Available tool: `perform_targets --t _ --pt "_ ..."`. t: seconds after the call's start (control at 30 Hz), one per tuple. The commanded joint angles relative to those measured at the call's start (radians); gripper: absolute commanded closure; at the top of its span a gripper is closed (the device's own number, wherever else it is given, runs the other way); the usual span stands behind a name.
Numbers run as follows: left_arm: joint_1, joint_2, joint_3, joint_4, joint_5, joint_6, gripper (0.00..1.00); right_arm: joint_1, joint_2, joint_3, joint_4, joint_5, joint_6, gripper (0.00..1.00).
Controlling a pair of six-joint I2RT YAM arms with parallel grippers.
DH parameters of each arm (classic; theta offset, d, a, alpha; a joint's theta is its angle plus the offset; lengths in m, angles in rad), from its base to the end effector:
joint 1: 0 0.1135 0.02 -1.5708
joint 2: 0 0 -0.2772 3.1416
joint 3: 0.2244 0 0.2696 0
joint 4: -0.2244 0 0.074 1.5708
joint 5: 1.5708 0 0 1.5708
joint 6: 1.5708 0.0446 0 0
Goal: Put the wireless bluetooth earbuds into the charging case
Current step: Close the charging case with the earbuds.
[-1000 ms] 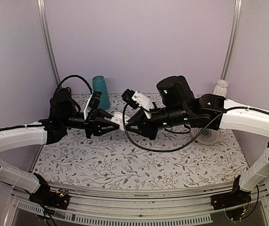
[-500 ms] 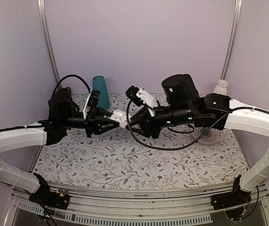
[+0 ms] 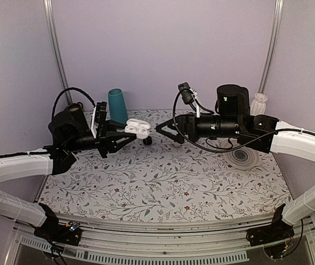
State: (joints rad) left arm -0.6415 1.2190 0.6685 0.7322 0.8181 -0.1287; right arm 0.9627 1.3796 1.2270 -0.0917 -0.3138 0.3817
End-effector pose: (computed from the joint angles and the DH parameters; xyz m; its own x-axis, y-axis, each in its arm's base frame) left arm 0.2070 -0.1952 0.3062 0.0173 -0.1224 -0.9923 0.9946 0.1033 0.0046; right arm 0.1882 0.2945 0.3768 -0.4828 -0.0734 -0.8727 -0.8318 0.3501 0.4307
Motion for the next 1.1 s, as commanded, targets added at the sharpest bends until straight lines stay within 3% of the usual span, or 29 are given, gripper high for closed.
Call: perform_targets --t 0.0,0.67,0.87,1.07 --pt "-0.004 -0.024 -0.001 0.115 -0.07 -0.002 1.0 -0.004 0.025 -0.006 0.195 -0.095 0.197 0.17" --pt "-0.028 -0.012 -0.004 0.202 -0.053 -0.026 1.0 -0.026 0.066 -0.029 0.375 -0.064 0.38 0.19" --pt "-0.056 -0.01 0.007 0.192 0.007 0.003 1.0 -0.073 0.079 -0.027 0.313 -0.06 0.411 0.26" --pt "-0.077 -0.001 0.034 0.146 0.037 0.031 1.0 -0.074 0.146 0.087 0.195 -0.158 0.306 0.31"
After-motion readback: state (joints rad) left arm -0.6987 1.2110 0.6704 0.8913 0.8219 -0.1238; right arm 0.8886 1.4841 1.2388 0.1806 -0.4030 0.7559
